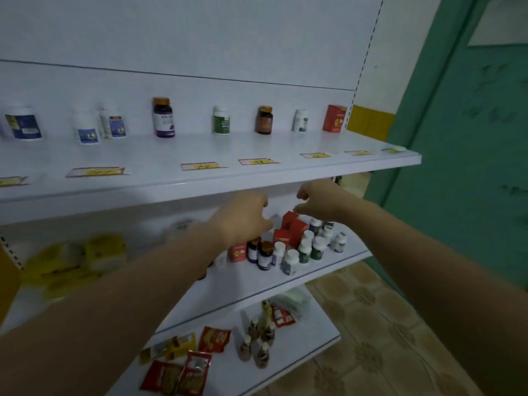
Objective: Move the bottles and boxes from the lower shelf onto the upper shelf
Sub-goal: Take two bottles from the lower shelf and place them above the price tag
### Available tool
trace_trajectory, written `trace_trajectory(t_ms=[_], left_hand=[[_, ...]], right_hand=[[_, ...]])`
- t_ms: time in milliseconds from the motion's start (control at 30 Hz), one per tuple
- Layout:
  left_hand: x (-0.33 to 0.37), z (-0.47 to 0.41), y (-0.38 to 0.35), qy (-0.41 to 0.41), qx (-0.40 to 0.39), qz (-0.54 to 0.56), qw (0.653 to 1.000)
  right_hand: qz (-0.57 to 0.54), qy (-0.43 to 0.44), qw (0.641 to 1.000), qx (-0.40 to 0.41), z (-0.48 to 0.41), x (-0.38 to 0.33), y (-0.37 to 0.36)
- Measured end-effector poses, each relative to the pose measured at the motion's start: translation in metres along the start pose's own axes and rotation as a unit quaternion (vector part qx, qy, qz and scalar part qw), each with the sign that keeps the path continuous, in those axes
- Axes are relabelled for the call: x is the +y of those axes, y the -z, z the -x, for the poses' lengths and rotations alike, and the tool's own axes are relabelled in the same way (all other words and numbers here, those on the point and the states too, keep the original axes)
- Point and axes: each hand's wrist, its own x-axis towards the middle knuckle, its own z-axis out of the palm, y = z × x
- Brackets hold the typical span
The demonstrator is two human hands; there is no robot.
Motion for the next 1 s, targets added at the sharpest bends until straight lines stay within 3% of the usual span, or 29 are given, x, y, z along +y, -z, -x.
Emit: trace_trajectory(t_ms=[233, 467, 667, 767, 1000], left_hand=[[0.001, -0.081, -0.098, 0.106, -0.053, 0.059, 0.991], [-0.024, -0.15, -0.185, 0.154, -0.077, 0.028, 0.985], [-0.068, -0.191, -0.244, 0.227, -0.06, -0.001, 0.972], [-0.082, -0.206, -0.264, 0.216, -0.013, -0.007, 0.976], [-0.09, -0.226, -0.29, 0.219, 0.008, -0.017, 0.976]], right_hand=[[0.01, 0.024, 0.995, -0.093, -0.065, 0.1, -0.062], [-0.045, 0.059, 0.98, -0.183, -0.14, 0.171, -0.159], [-0.067, 0.06, 0.976, -0.199, -0.18, 0.185, -0.214], [-0.081, 0.057, 0.974, -0.203, -0.191, 0.183, -0.243], [-0.094, 0.058, 0.976, -0.186, -0.203, 0.172, -0.287]])
